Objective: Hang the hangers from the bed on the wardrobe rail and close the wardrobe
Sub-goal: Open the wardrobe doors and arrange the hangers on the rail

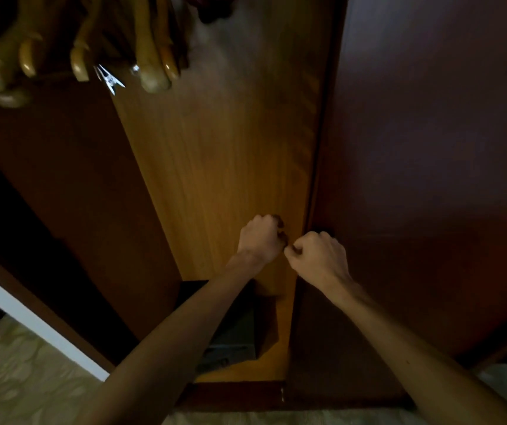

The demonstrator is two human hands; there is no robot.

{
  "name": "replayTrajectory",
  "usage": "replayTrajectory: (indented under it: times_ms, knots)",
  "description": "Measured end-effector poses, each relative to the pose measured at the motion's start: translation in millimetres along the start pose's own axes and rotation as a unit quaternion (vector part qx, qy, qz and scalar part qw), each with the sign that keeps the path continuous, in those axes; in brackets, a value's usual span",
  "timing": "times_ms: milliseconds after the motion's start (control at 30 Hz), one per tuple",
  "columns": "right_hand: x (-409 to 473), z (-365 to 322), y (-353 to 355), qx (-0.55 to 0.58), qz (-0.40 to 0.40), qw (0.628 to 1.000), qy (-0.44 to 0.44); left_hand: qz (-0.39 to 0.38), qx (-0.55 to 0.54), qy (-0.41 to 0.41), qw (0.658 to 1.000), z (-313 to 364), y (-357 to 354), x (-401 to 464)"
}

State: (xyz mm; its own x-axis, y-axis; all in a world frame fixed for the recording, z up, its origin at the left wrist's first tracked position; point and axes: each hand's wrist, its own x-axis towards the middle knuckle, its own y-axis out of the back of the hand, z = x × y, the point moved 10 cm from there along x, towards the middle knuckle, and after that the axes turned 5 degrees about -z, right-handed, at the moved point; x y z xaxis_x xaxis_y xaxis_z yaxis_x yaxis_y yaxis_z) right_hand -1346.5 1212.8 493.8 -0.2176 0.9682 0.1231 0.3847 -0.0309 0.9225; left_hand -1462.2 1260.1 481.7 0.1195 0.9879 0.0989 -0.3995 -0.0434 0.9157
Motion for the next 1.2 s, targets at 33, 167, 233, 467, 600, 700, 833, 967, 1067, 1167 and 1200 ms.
replayTrajectory:
  times_ms: [33,167,233,467,600,700,833,967,1067,1167,1200]
  knots:
    - [4.0,-16.1,17.4,0.018,0.015,1.0,0.014,0.035,-0.008,0.0,0.999,0.2,28.0,-0.4]
    - [23.5,-72.6,89.1,0.096,0.086,0.99,0.063,0.164,-0.029,-0.003,0.986,3.0,143.2,-5.7]
    - [32.7,-100.6,127.4,0.119,0.126,0.981,0.089,0.208,-0.041,-0.01,0.977,3.4,200.1,-9.0]
    - [60.7,-173.6,263.1,0.178,0.345,0.911,0.137,0.383,-0.147,-0.044,0.911,-9.0,368.2,-13.2]
    - [99.0,-215.6,298.8,0.126,0.36,0.919,0.103,0.362,-0.222,0.011,0.905,-40.2,415.4,41.5]
    - [129.4,-238.2,295.7,0.052,0.319,0.945,0.054,0.232,-0.272,0.058,0.932,-41.2,415.0,87.1]
    - [164.4,-239.1,276.2,0.061,0.255,0.965,-0.004,0.028,-0.406,0.041,0.912,-30.3,381.6,138.1]
    - [182.6,-225.1,271.4,0.14,0.212,0.967,-0.032,-0.08,-0.468,0.016,0.88,-9.5,359.4,157.0]
    - [185.7,-219.4,281.8,0.147,0.224,0.963,-0.029,-0.09,-0.489,0.012,0.867,2.6,358.7,165.8]
    - [189.7,-219.6,303.8,0.128,0.259,0.957,-0.036,-0.094,-0.54,0.0,0.836,17.0,367.8,171.5]
    - [192.1,-221.1,314.1,0.117,0.269,0.955,-0.041,-0.096,-0.559,-0.005,0.824,22.9,372.7,173.7]
